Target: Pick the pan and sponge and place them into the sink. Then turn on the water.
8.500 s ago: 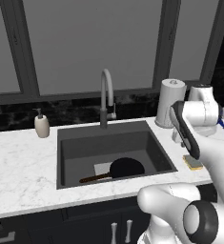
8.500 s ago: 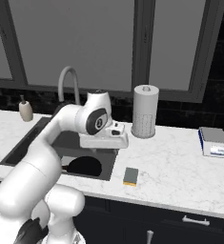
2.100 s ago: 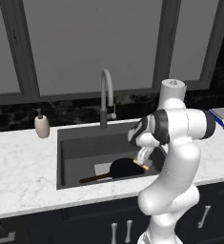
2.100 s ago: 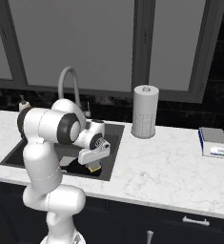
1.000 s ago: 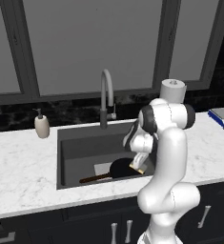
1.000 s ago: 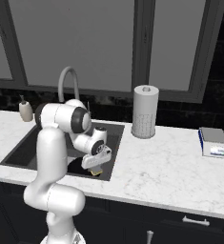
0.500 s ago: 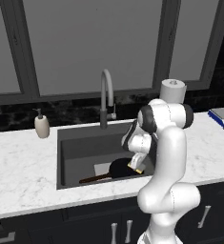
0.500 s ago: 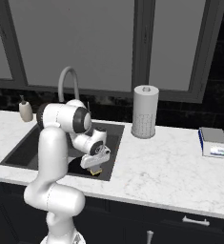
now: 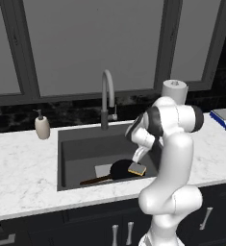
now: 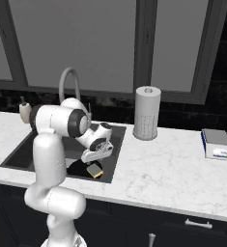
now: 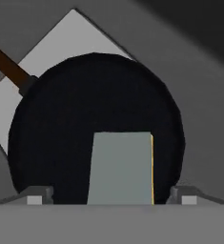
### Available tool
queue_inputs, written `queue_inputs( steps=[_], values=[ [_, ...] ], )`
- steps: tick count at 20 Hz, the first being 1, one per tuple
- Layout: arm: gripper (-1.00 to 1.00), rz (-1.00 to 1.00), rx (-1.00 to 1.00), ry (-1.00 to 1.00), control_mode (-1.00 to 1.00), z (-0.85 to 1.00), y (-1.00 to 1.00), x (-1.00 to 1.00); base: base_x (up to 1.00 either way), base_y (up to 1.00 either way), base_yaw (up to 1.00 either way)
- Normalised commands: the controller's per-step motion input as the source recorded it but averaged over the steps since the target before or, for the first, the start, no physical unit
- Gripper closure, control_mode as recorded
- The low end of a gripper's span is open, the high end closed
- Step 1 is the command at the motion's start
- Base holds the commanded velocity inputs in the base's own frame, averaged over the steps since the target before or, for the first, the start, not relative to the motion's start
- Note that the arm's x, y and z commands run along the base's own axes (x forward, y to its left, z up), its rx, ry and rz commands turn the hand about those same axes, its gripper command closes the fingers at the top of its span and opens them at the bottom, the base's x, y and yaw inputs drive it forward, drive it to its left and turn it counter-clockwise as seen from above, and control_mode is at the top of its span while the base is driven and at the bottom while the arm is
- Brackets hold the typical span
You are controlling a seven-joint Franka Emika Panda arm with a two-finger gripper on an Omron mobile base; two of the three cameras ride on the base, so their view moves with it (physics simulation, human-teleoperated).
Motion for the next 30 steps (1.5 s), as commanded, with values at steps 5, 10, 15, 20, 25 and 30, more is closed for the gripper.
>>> queue_inputs(
  steps=[5,10,15,20,25,30],
  values=[
    [-1.00,-0.25,0.06,-0.09,-1.00,1.00,0.00,-0.04,0.00,0.00,0.00],
    [-1.00,-0.27,0.00,-0.05,-1.00,1.00,0.08,0.00,0.00,0.00,0.00],
    [-1.00,-0.26,0.00,-0.03,-1.00,1.00,0.00,-0.15,0.00,0.00,0.00],
    [-1.00,-0.28,0.00,0.00,-1.00,0.91,-0.06,-0.07,0.00,0.00,0.00],
    [-1.00,-0.13,0.03,0.00,-1.00,0.13,-0.15,-0.02,0.00,0.00,0.00],
    [-1.00,0.00,0.15,-0.07,-1.00,0.00,0.00,0.00,0.00,0.00,0.00]
  ],
)
